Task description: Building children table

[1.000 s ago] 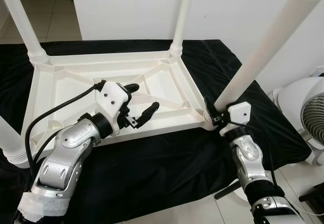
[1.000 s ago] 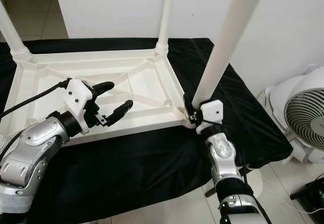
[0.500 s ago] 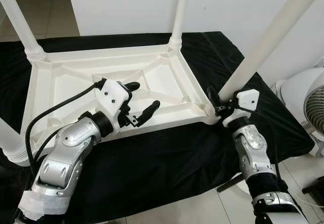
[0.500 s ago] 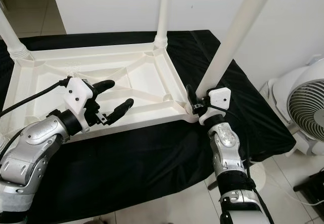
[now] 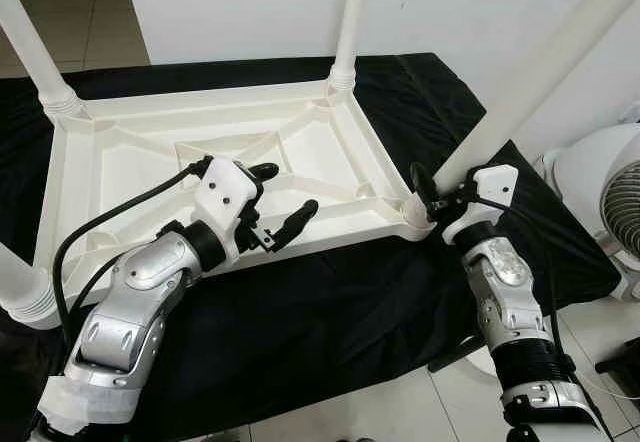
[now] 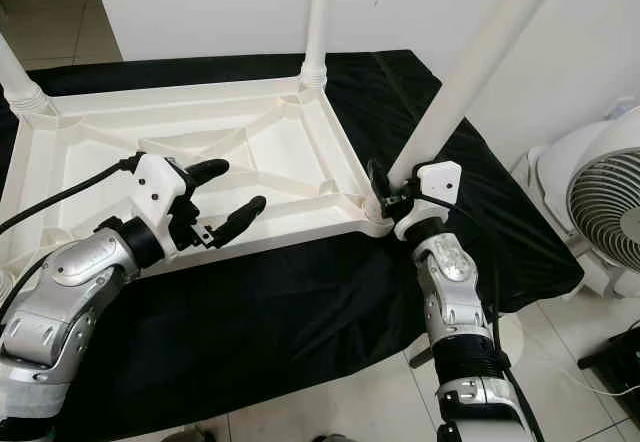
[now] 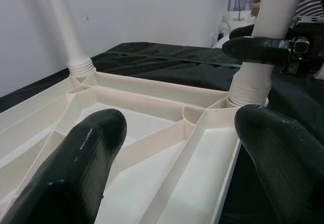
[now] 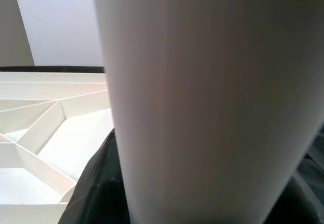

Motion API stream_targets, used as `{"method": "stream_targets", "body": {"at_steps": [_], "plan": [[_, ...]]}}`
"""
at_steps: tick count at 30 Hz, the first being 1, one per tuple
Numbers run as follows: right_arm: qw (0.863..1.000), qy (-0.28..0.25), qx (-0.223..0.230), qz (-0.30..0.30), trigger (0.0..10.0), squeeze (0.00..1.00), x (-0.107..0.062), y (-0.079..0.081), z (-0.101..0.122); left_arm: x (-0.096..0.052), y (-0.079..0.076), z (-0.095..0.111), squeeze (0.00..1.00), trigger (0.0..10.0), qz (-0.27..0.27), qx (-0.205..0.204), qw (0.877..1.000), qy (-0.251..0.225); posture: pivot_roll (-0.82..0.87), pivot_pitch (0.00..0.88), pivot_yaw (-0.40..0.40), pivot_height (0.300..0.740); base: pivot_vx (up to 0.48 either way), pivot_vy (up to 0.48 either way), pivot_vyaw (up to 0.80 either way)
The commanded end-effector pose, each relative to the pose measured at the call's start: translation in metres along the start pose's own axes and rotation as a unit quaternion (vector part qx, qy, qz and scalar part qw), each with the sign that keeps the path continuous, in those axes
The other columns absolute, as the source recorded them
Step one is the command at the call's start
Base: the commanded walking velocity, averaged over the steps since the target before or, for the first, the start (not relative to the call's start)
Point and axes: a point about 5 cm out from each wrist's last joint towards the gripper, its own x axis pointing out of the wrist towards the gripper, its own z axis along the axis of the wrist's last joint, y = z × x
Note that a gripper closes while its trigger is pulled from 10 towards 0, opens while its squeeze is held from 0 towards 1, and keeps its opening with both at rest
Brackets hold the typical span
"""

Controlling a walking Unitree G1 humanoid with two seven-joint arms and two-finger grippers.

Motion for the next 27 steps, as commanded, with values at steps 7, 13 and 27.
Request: {"method": "stream_targets", "body": {"at_steps": [7, 13, 27], "plan": [[1.0, 0.007, 0.014, 0.001, 10.0, 0.0, -0.002, 0.002, 0.001, 0.001, -0.003, -0.002, 0.0, 10.0, -0.011, -0.005, 1.0, 0.003, 0.13, 0.083, -0.044, 0.74, 0.0, 0.0, 0.0], [1.0, 0.008, 0.017, 0.001, 10.0, 0.0, -0.002, 0.002, 0.003, 0.002, -0.002, -0.002, 0.0, 10.0, -0.011, -0.005, 1.0, 0.003, 0.13, 0.083, -0.044, 0.74, 0.0, 0.0, 0.0], [1.0, -0.002, 0.012, 0.027, 10.0, 0.0, 0.005, 0.009, 0.015, 0.004, 0.0, 0.001, 1.0, 10.0, -0.024, -0.02, 1.0, 0.0, 0.15, 0.091, -0.048, 0.74, 0.0, 0.0, 0.0]]}}
